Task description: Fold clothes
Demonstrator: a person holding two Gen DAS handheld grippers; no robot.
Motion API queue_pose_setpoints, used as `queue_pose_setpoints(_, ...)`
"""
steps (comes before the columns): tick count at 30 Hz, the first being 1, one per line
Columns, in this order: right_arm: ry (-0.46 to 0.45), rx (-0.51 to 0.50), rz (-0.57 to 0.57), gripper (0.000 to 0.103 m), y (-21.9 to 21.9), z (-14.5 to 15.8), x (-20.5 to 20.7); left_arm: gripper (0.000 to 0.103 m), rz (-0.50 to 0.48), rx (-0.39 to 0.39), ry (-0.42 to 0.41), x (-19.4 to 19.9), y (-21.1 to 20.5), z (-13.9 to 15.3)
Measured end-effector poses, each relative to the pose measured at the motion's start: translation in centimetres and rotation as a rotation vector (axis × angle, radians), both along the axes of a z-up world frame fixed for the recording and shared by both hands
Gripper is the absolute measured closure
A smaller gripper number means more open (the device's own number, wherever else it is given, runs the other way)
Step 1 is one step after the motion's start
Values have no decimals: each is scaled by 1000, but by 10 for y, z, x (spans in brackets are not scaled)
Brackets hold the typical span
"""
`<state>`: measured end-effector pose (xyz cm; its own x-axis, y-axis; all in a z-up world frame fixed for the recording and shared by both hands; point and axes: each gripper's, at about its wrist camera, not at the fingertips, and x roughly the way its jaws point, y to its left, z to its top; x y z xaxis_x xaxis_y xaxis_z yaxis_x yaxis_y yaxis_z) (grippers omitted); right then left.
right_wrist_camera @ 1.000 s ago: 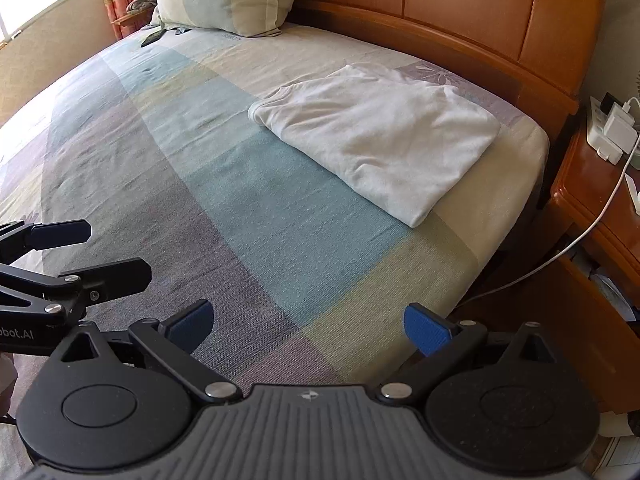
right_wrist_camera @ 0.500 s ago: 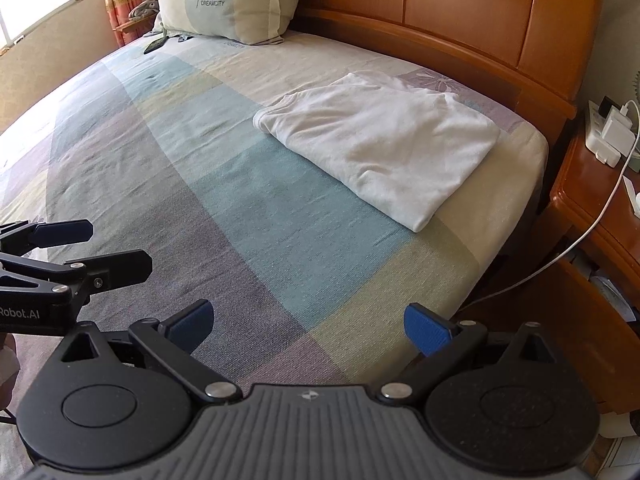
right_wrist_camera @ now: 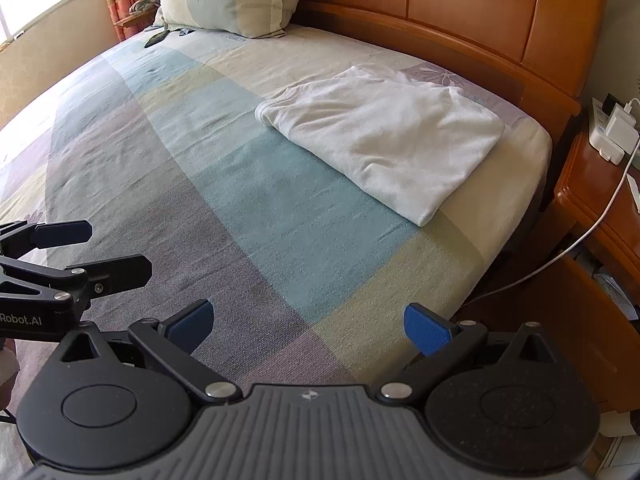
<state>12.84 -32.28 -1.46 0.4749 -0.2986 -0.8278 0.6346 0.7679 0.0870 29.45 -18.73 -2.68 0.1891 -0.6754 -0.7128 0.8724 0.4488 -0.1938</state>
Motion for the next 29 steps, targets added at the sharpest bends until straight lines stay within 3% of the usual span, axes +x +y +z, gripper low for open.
queue_pose_setpoints(29, 1, 4, -1, 0, -1, 0, -1, 1, 3, 13, -11, -2, -3, 2)
